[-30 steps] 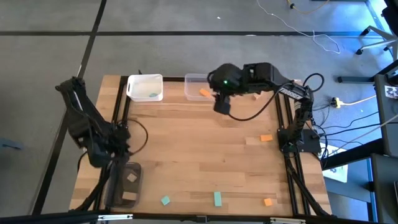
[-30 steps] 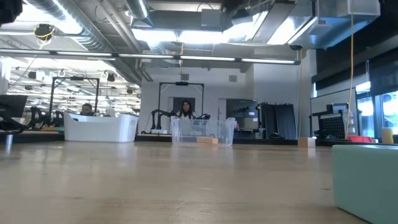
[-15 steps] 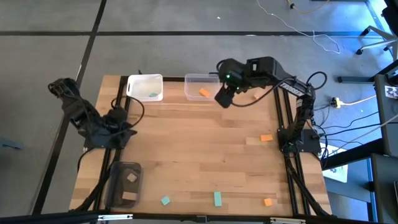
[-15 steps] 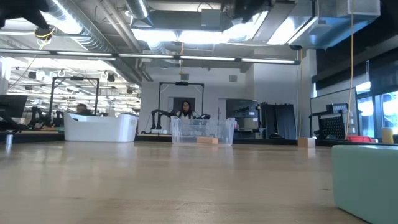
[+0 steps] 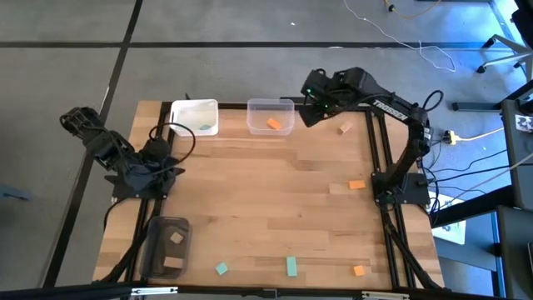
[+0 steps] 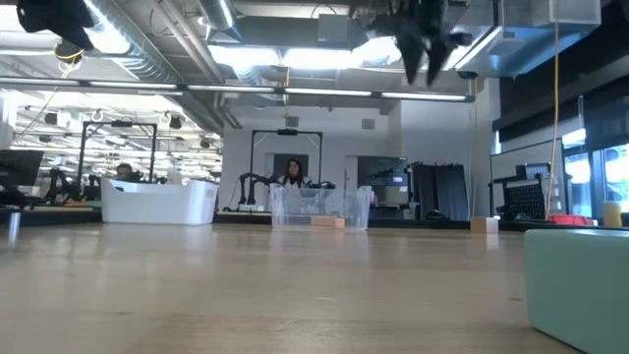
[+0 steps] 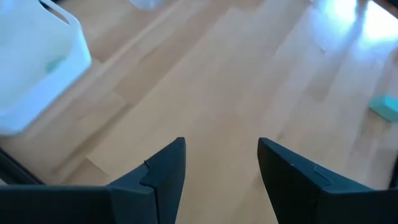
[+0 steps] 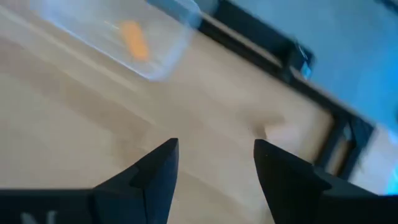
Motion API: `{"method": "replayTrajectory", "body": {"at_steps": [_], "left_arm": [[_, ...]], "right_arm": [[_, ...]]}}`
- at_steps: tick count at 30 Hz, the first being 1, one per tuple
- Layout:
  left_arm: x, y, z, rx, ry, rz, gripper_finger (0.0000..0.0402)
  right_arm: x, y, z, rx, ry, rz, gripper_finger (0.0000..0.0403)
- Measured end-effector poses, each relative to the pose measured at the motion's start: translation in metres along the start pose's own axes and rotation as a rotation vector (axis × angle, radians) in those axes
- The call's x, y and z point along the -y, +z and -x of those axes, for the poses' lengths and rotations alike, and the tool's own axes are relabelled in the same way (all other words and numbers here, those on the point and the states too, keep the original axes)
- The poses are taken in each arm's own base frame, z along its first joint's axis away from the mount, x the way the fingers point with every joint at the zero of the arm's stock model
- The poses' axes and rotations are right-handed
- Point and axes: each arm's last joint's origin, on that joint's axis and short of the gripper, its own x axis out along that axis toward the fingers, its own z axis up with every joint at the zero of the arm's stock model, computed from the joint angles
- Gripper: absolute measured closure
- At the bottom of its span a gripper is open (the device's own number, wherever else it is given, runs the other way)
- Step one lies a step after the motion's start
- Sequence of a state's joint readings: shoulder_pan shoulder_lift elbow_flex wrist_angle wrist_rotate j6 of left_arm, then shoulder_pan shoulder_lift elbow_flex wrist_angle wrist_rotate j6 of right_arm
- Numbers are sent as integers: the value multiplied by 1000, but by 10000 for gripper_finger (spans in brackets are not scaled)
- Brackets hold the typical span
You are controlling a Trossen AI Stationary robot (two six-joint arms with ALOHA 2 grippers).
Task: Sort & place blocks by color
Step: Put the brown block into the black bin
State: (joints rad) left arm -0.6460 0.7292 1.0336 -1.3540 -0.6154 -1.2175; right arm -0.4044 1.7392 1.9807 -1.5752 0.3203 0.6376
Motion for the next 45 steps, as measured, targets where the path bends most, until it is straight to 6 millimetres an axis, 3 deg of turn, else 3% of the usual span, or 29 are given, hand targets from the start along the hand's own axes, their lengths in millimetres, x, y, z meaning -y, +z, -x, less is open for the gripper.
{"method": "replayTrajectory", "body": {"at_steps": [9, 15, 25, 32, 45], "left_arm": [[-13, 10, 2, 122, 81, 25, 211], [-22, 15, 4, 163, 118, 131, 211], [-28, 19, 2, 201, 184, 198, 211], [-29, 20, 2, 211, 206, 208, 211], [-30, 21, 1, 214, 221, 200, 211]], "right_arm": [[41, 5, -84, -173, -185, -335, 192], [73, 5, -137, -242, -172, -596, 192], [95, -16, -204, -210, -182, -911, 192], [103, -29, -226, -193, -200, -1120, 192], [106, -31, -227, -93, -301, -1212, 192]]}}
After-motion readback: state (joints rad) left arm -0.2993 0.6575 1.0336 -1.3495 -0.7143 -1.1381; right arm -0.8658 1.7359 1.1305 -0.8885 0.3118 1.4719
